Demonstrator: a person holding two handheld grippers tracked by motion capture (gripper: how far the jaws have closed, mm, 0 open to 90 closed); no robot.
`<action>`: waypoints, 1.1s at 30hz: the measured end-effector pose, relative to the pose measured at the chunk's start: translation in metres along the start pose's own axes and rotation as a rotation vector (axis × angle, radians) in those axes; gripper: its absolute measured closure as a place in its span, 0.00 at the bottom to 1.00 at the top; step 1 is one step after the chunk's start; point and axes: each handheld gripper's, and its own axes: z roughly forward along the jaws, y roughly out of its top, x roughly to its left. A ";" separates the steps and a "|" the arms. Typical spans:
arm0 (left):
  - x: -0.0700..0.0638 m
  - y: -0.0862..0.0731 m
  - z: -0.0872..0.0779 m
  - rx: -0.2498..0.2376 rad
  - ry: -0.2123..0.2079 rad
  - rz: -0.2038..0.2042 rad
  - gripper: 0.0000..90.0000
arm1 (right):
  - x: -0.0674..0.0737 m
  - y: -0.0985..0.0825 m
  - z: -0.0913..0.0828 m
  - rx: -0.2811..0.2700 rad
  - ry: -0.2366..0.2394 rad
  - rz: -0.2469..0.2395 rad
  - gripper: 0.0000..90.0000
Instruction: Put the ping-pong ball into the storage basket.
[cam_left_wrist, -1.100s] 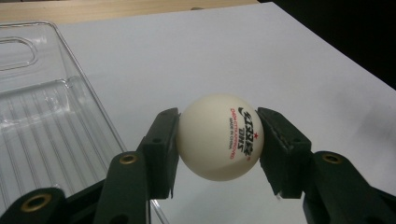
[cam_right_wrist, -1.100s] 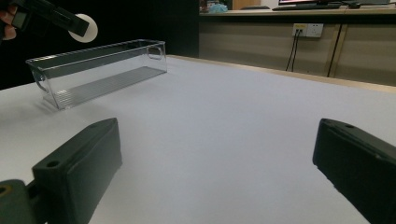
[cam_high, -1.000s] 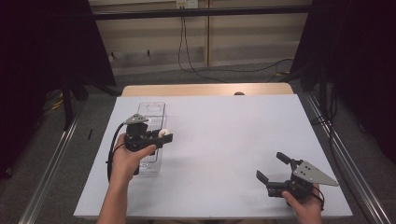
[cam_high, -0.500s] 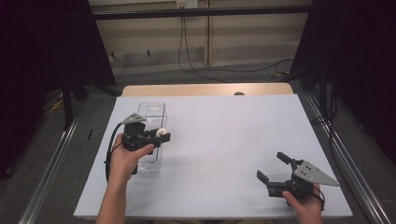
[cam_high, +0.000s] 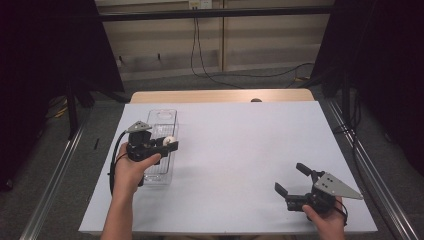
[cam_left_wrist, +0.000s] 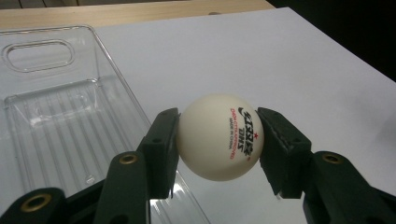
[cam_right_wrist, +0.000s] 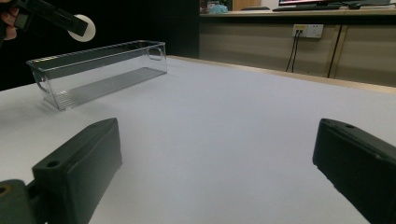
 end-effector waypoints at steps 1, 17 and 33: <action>0.000 0.000 -0.001 -0.005 0.005 -0.007 0.57 | 0.000 0.000 0.000 0.000 0.000 -0.001 0.01; 0.004 -0.002 -0.002 0.000 0.026 -0.006 0.57 | 0.000 0.000 0.000 0.001 -0.002 0.007 0.01; 0.010 -0.002 -0.006 -0.010 0.040 -0.008 0.57 | 0.000 0.000 0.000 -0.001 -0.006 0.011 0.01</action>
